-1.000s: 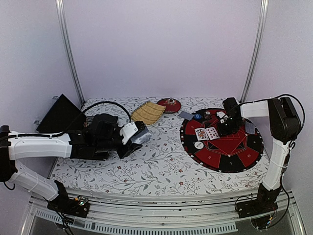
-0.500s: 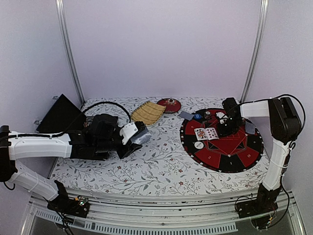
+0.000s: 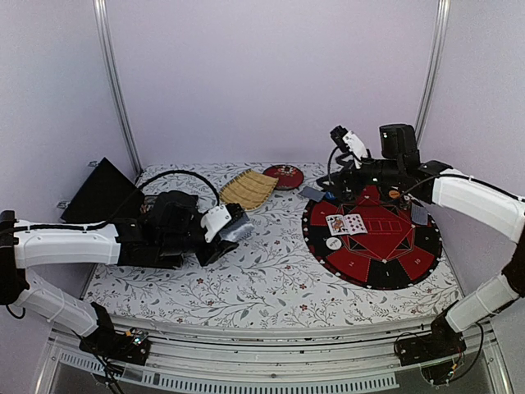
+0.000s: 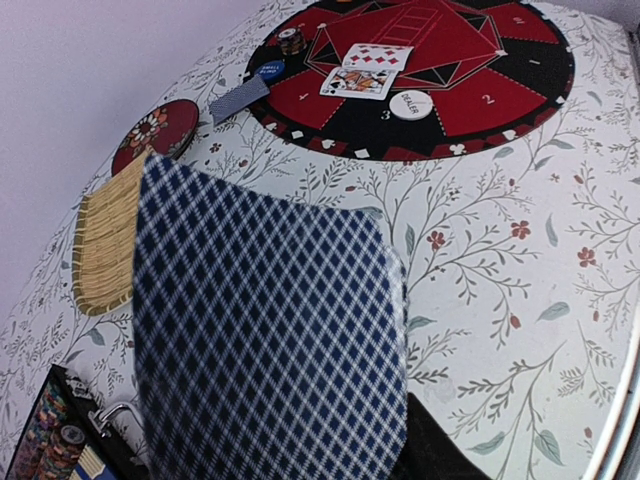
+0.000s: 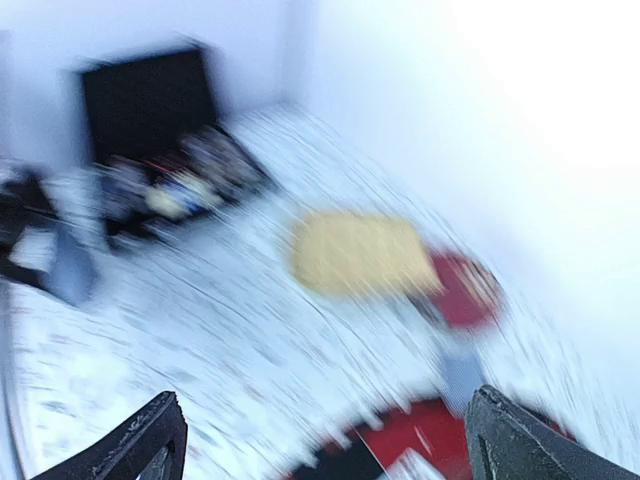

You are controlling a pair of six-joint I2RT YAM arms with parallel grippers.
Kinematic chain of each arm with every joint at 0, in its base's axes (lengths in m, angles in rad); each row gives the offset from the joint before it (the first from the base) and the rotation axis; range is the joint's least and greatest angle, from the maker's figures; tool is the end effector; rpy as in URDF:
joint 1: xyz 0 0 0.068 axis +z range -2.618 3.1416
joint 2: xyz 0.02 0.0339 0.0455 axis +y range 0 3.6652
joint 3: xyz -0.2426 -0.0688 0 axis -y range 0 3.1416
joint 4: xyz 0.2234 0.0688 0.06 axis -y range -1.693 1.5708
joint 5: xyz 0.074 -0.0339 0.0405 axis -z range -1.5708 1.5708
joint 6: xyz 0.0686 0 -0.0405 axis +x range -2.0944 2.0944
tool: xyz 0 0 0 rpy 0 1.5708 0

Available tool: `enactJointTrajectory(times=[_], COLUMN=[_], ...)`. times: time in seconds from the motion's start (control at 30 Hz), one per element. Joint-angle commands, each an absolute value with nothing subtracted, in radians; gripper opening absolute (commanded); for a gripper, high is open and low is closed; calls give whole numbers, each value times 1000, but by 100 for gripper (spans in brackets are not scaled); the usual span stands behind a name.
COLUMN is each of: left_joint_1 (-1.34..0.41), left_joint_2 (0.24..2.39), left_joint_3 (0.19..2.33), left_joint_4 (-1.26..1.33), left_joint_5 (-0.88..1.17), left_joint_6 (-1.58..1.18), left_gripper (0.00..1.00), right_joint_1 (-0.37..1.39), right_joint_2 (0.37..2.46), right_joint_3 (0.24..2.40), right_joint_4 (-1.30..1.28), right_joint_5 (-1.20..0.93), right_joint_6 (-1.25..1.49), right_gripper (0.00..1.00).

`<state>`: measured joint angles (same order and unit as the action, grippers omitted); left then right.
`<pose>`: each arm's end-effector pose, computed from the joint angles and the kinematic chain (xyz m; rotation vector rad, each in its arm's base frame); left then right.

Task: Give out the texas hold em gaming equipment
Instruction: Pick up the poker card from the face-down deck piles.

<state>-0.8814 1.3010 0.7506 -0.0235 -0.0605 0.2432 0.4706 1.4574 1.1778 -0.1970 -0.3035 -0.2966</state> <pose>0.1920 -0.2264 0.2043 1.1210 1.8456 -0.3066 0.3007 0.1760 0.2866 -0.9400 1.8213 0.4189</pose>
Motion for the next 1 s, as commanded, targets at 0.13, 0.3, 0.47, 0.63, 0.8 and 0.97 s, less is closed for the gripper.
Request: enactJointTrajectory(times=[0.13, 0.3, 0.47, 0.63, 0.8, 0.97], left_joint_1=[-878, -881, -884, -886, -885, -885], left_joint_2=[1293, 1292, 1298, 1296, 1285, 1288], left_joint_3=[788, 788, 791, 792, 780, 776], left_joint_4=[11, 28, 40, 44, 56, 58], left_joint_5=[-51, -46, -47, -57, -62, -65], left_joint_6=[257, 260, 268, 270, 273, 273], left_gripper=[47, 47, 47, 47, 46, 45], right_joint_1=[692, 764, 787, 820, 819, 820], right_joint_2=[1575, 1694, 1830, 1938, 1971, 1958], right_joint_3=[1162, 1237, 1350, 1463, 1505, 1516], right_joint_4=[249, 242, 193, 61, -7, -62], right_joint_5=[-773, -762, -779, -688, -636, -578], right_joint_6=[-159, -154, -80, -104, -137, -174], right_gripper=[99, 99, 96, 93, 91, 83])
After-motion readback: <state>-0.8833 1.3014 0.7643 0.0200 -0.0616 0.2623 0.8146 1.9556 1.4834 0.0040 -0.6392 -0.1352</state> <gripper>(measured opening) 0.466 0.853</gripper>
